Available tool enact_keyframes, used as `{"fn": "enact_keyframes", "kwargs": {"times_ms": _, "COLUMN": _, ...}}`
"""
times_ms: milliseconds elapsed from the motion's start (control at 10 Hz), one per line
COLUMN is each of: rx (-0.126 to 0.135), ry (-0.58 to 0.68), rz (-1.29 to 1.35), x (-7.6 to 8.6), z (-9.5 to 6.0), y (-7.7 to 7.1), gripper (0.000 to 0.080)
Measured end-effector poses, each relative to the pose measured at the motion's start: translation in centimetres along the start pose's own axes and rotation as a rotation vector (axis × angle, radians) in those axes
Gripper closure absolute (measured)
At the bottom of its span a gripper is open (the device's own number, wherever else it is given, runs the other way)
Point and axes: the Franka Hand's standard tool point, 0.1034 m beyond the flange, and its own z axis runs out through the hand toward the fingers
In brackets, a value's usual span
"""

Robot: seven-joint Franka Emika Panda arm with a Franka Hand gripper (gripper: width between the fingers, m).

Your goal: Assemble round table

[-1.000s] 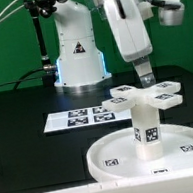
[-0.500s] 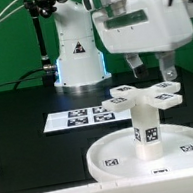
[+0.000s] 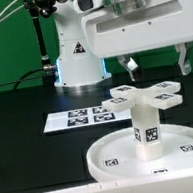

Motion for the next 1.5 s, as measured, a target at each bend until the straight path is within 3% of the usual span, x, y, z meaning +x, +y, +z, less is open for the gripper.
{"fn": "enact_keyframes", "kwargs": {"times_ms": 200, "rx": -0.001, "ry": 0.0, "rz": -0.18, "x": 0.0, "z": 0.0, "y": 0.0, "gripper": 0.0151}}
{"fn": "enact_keyframes", "kwargs": {"times_ms": 300, "rx": -0.025, "ry": 0.009, "rz": -0.374, "x": 0.2, "z": 0.1, "y": 0.3, "gripper": 0.0151}}
{"fn": "enact_keyframes", "kwargs": {"times_ms": 600, "rx": -0.058, "ry": -0.004, "rz": -0.679, "x": 0.2, "z": 0.0, "y": 0.3, "gripper": 0.0151}}
{"fn": "enact_keyframes", "kwargs": {"times_ms": 1100, "rx": -0.063, "ry": -0.008, "rz": -1.004, "x": 0.5, "z": 0.1, "y": 0.5, "gripper": 0.0151}}
{"fn": "enact_keyframes", "kwargs": {"times_ms": 1500, "rx": -0.128, "ry": 0.024, "rz": -1.492, "x": 1.3, "z": 0.1, "y": 0.6, "gripper": 0.0151}}
